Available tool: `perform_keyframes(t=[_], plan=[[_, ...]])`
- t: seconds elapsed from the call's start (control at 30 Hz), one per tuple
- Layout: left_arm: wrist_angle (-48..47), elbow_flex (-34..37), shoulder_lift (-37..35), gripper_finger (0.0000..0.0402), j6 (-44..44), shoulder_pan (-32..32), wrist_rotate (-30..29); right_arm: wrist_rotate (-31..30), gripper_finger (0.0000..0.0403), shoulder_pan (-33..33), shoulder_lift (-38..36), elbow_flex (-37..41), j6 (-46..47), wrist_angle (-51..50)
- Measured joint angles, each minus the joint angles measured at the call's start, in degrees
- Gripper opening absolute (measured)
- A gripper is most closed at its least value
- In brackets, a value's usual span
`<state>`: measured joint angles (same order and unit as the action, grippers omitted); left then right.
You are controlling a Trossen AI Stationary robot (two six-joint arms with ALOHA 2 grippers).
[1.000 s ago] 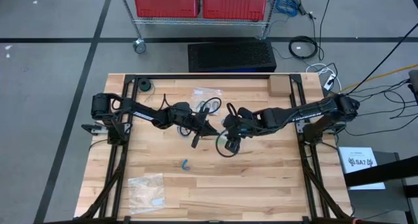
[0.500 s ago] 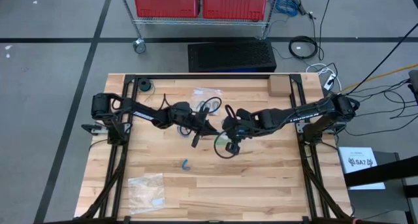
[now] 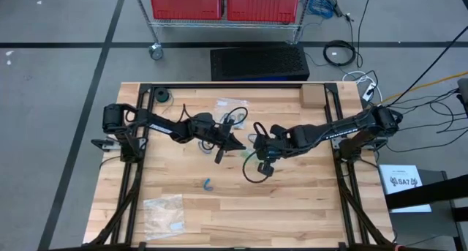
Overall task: Sort rubber bands
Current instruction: Close the bottom right zip bag
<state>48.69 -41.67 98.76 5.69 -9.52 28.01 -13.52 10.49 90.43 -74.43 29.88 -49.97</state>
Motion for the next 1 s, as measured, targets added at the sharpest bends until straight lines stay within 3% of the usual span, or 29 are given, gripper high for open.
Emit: perform_keyframes(t=[0.43,1.0], plan=[[0.28,0.0,0.0,0.0,0.02,0.0,0.04,0.37,0.0012,2.78,0.0,0.0,6.12,-9.36],[0.26,0.0,0.0,0.0,0.02,-0.26,0.04,3.52,0.0012,3.18,0.0,0.0,8.78,-14.34]])
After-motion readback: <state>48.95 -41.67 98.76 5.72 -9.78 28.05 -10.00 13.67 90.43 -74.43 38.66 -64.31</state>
